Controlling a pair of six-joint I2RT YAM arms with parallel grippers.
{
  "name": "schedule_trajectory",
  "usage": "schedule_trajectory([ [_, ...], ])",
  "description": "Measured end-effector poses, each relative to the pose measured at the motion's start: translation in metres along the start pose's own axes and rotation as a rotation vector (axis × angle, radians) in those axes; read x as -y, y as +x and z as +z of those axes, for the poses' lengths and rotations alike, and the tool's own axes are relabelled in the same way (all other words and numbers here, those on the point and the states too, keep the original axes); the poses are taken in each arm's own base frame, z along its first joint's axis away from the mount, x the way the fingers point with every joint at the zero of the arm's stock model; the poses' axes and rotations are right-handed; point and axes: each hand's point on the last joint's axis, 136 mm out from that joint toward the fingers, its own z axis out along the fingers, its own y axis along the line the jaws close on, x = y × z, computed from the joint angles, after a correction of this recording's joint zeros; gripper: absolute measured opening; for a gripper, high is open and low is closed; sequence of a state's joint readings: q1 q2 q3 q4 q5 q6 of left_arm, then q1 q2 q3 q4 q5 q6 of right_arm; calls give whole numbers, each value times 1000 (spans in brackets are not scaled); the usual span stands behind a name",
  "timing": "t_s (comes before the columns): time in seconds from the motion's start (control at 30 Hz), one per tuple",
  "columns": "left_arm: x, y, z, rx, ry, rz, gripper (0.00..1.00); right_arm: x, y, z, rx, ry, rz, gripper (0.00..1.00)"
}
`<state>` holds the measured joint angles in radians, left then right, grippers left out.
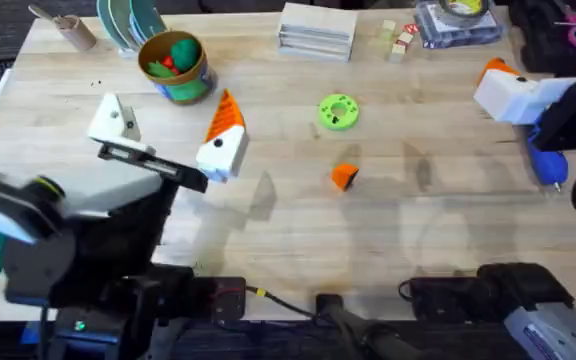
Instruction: Pick up the gripper from the table and insert it into the empty holder that is missing its gripper. Then pick up a screw, insert it into the mounting hole, and use the screwdriver to tighten it. Finally, clean up the table by picking up the vegetable and placing it into the bucket.
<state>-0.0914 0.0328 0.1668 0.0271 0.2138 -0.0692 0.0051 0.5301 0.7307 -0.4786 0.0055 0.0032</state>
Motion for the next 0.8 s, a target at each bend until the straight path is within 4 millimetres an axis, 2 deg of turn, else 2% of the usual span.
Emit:
schedule_trajectory([
  [0.07,0,5,-1,16,3,3,993,0,0,0,0,0,0,992],
  [0.1,-1,19,1,4,4,0,993,0,0,0,0,0,0,992],
  [0.4,0,49,3,-34,20,-8,993,0,0,0,0,0,0,991],
  [0.63,1,55,3,-61,26,-14,993,0,0,0,0,0,0,991],
  [0.8,0,73,1,-135,21,-31,993,0,0,0,0,0,0,990],
])
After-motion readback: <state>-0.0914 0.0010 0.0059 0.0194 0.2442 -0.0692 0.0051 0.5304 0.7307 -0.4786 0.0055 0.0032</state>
